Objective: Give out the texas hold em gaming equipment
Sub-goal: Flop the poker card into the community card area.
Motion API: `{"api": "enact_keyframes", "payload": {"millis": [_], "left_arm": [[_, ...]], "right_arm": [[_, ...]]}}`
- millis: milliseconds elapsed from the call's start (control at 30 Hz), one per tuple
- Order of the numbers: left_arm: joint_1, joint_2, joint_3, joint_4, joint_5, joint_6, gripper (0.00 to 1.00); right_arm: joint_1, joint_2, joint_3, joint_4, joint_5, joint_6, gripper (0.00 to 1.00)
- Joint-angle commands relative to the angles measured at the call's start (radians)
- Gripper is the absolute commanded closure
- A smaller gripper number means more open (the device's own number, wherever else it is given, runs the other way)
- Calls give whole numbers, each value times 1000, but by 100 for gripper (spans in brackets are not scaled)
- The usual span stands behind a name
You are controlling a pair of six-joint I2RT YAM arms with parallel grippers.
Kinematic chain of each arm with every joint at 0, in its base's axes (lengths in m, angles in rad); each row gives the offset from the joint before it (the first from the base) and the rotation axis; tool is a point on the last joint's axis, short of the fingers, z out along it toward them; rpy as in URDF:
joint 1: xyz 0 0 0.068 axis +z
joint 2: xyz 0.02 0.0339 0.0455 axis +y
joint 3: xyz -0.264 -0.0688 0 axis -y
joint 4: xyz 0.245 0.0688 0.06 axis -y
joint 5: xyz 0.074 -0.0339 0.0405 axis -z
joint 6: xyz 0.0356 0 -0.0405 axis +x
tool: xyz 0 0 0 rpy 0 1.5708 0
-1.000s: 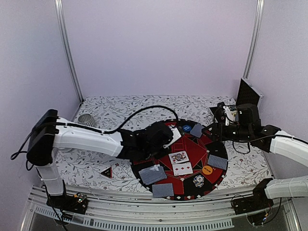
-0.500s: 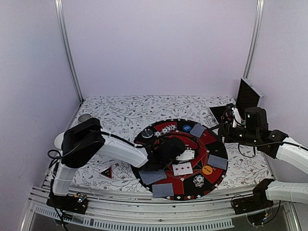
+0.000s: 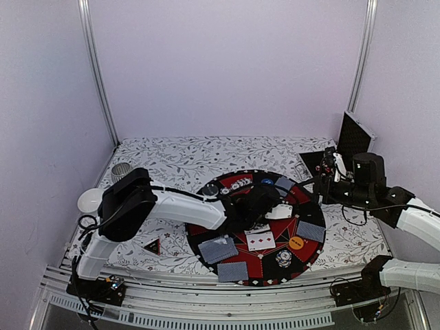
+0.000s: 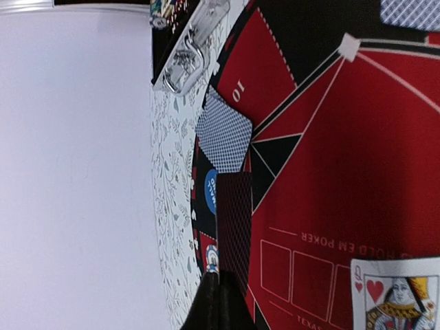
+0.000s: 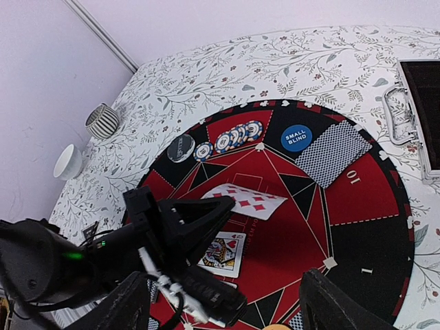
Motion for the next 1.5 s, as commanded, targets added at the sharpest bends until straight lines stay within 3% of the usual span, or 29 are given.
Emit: {"api": "enact_keyframes", "payload": {"millis": [0,500,800,967,1067,1133,1267,1367,1467], "left_arm": [[38,62,56,-21,-79,-14,100],[43,1,-48,-174,85,-12,99],[42,-57,-59,-180,148,-54,70],[47,-113,-72,-192,159,-77,47],[50,-139,-52,-232,125,-120,44],[52,-171,-9,-312,74,-241,39],[103,-264,67,-707,91,-715,23],[169,-406,-74,-885,183,-1012,3],[253,-569,-301,-891,297,-1233,2]], "right_arm": [[-4,-23,-11,-7,-28,7,24],[-4,-28,13,-14,-52,2,24],[-4,-34,14,-15,-58,6,24],[-4,-35,20,-17,-66,5,23],[-4,-37,21,-16,-71,7,23],[-4,-40,20,-17,-75,10,23],[-4,-58,16,-26,-83,24,23],[-4,-55,9,-26,-96,27,23],[-4,-22,19,-18,-133,23,23]]}}
